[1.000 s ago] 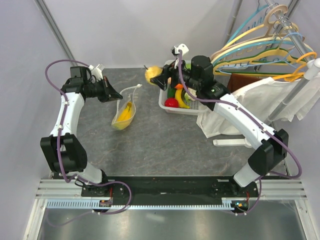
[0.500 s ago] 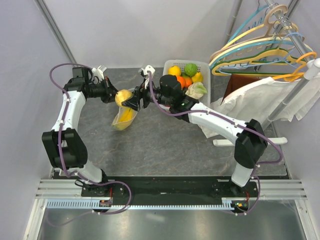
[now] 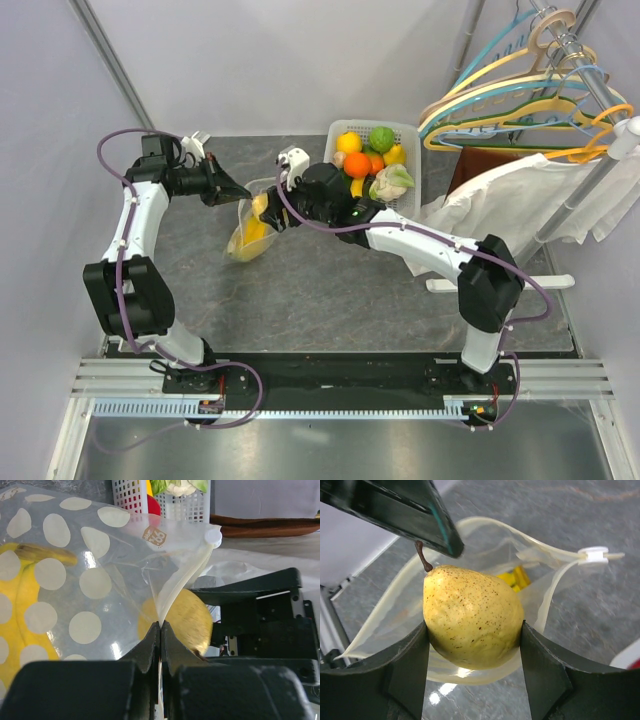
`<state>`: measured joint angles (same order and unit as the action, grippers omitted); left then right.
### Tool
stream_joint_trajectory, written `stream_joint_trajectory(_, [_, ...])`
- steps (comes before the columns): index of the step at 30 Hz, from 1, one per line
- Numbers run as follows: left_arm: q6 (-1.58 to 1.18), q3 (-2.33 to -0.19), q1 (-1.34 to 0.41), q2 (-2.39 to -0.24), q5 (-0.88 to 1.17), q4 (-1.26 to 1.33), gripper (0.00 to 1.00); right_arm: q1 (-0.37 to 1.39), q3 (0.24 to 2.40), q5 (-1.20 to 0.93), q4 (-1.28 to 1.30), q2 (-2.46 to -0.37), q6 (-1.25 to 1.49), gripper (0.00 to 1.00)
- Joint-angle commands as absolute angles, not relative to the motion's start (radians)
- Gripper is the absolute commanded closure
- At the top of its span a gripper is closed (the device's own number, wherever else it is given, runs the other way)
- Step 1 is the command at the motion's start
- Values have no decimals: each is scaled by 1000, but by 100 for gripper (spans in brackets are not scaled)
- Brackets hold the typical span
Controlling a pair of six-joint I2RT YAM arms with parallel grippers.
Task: Place the food in the zip-top bag and seal the zipper
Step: Place the fake fruit in the zipper food storage bag.
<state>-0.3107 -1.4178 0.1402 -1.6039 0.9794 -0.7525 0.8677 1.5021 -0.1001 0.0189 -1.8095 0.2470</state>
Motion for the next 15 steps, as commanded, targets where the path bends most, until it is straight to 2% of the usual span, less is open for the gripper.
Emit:
stream_joint_trajectory(1, [-348, -1453, 146, -1608, 1022, -735, 98, 884, 1583, 26, 164, -1838, 241, 52])
stream_joint_trajectory(3, [-351, -1454, 144, -1606, 1023, -733, 98, 902, 1591, 61, 181, -1839, 218, 48])
stream_joint_trajectory(6, [-354, -1456, 144, -1612, 1031, -733, 98, 913, 1615, 58, 204, -1847, 216, 14])
stream_joint_trajectory(10, [-354, -1462, 146, -1615, 1034, -735, 98, 910, 1647, 2, 192, -1829, 212, 2])
stream_joint_trajectory(15, [-354, -1474, 155, -1618, 1026, -738, 98, 899, 1680, -86, 152, -1753, 161, 2])
